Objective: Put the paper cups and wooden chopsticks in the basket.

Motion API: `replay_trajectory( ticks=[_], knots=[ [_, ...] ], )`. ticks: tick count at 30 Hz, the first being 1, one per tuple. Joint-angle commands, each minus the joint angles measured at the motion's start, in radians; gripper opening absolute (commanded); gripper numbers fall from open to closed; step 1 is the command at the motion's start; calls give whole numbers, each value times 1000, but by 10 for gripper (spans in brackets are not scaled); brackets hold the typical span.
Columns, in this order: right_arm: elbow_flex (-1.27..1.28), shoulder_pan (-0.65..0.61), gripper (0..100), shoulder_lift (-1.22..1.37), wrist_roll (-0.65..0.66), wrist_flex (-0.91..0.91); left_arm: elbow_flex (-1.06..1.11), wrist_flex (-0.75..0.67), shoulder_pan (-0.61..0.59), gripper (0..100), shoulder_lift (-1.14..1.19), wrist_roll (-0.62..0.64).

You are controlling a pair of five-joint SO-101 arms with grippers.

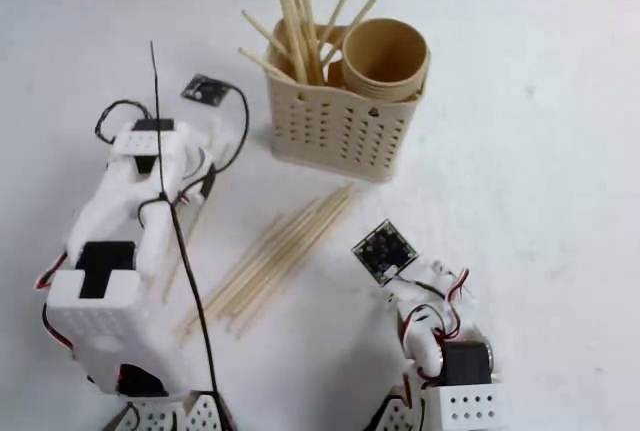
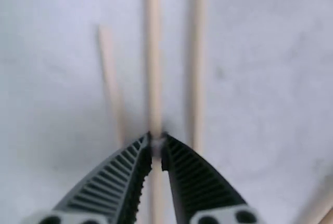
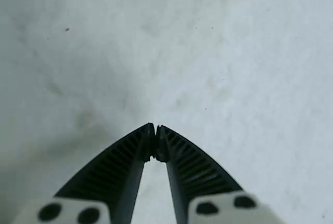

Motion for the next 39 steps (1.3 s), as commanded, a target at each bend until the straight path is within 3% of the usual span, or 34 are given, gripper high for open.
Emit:
replay_trajectory(
  ticks=[1,8,15,23,26,31,39],
  knots=[
    [9,-8,18,-4,11,4,-41,29,16,23,-16,-3],
    [9,-8,18,-4,11,4,-242,247,13,22,-150,58],
    [9,-8,18,-4,11,4,-450,405,25,22,-441,138],
    [9,-8,18,-4,11,2,-477,413,249,23,-800,181],
    [9,-8,18,-4,11,2,-476,315,352,23,-862,181],
    [9,-8,18,-4,11,4,-476,28,452,23,-811,178],
    [9,-8,18,-4,11,4,-486,-491,475,24,-579,173]
  ],
)
